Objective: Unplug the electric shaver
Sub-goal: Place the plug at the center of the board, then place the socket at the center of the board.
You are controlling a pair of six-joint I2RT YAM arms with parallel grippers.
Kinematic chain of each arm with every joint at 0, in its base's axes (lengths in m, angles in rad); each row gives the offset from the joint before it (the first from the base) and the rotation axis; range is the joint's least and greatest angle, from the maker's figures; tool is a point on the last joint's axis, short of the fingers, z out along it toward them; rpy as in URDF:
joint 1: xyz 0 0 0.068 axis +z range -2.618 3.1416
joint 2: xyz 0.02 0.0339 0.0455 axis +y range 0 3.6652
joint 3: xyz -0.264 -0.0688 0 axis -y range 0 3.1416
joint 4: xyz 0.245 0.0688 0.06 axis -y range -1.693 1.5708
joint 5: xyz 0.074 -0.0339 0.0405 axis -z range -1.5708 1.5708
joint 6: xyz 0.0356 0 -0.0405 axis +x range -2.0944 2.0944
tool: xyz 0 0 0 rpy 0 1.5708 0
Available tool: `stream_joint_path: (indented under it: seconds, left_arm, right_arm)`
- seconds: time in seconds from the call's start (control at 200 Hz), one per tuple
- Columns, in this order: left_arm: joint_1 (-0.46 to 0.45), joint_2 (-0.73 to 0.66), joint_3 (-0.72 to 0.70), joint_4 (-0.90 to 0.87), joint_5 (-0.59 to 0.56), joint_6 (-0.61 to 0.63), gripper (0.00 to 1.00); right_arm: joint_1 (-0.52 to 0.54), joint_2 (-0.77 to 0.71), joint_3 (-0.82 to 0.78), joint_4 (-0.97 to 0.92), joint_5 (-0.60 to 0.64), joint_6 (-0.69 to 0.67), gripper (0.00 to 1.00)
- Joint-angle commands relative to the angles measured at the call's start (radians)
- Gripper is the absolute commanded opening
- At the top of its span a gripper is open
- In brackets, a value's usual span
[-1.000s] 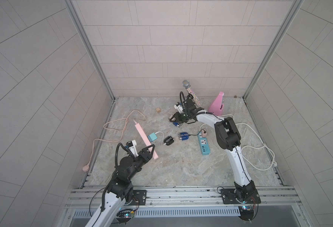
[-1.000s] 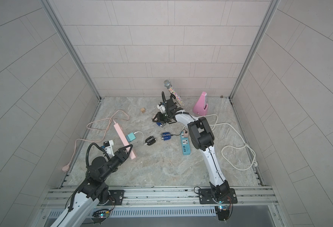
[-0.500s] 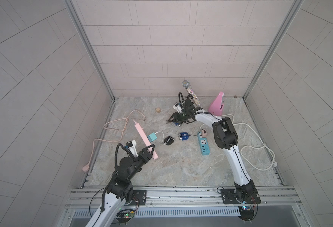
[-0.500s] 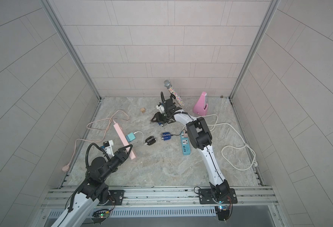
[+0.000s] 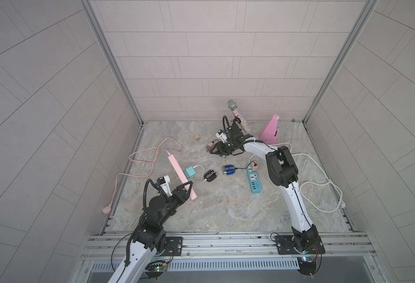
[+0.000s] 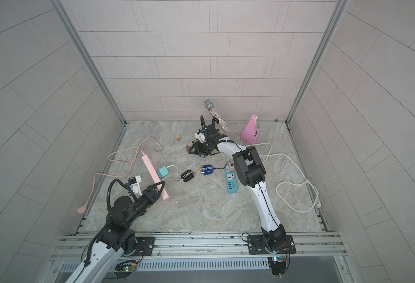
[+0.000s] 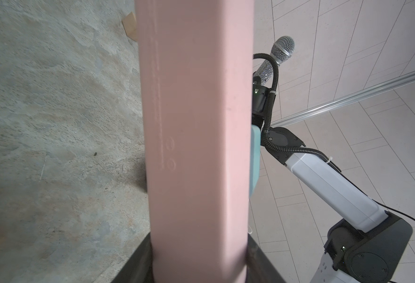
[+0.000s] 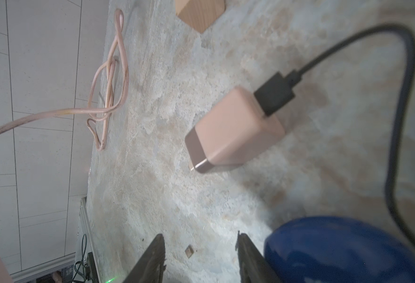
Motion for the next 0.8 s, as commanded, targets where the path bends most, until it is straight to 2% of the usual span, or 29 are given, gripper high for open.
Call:
stream_joint_path:
  seconds: [0.0, 0.125, 0.24, 0.485, 0.58, 0.63, 0.796]
  left_arm:
    - [0.007, -0.028, -0.016, 0.044, -0.002, 0.019, 0.32]
    - [0.007, -0.029, -0.015, 0.020, 0.006, 0.004, 0.34]
    - [0.007, -0.035, -0.015, 0.013, 0.014, 0.005, 0.37]
    - [0.007, -0.027, -0.014, 0.010, 0.010, 0.006, 0.40]
    - [0.007, -0.010, -0.013, 0.002, 0.014, 0.000, 0.41]
    - [0.007, -0.001, -0.013, 0.001, 0.020, -0.002, 0.41]
    - [0.006, 0.019, -0.012, -0.034, 0.011, -0.023, 0.42]
  right_arm:
    - [0.017, -0.144, -0.088, 0.016, 0.022, -0.034, 0.50]
    - [0.021, -0.267, -0.226, 0.068, 0.086, -0.046, 0.52]
    - [0.037, -0.328, -0.257, 0.010, 0.139, -0.102, 0.52]
    - [0.155, -0.454, -0.380, -0.036, 0.257, -0.285, 0.54]
    - [0.201, -0.502, -0.470, 0.009, 0.283, -0.329, 0.59]
    - [0.213, -0.519, -0.510, 0.034, 0.280, -0.330, 0.66]
    - [0.240, -0.571, -0.581, 0.061, 0.333, -0.339, 0.66]
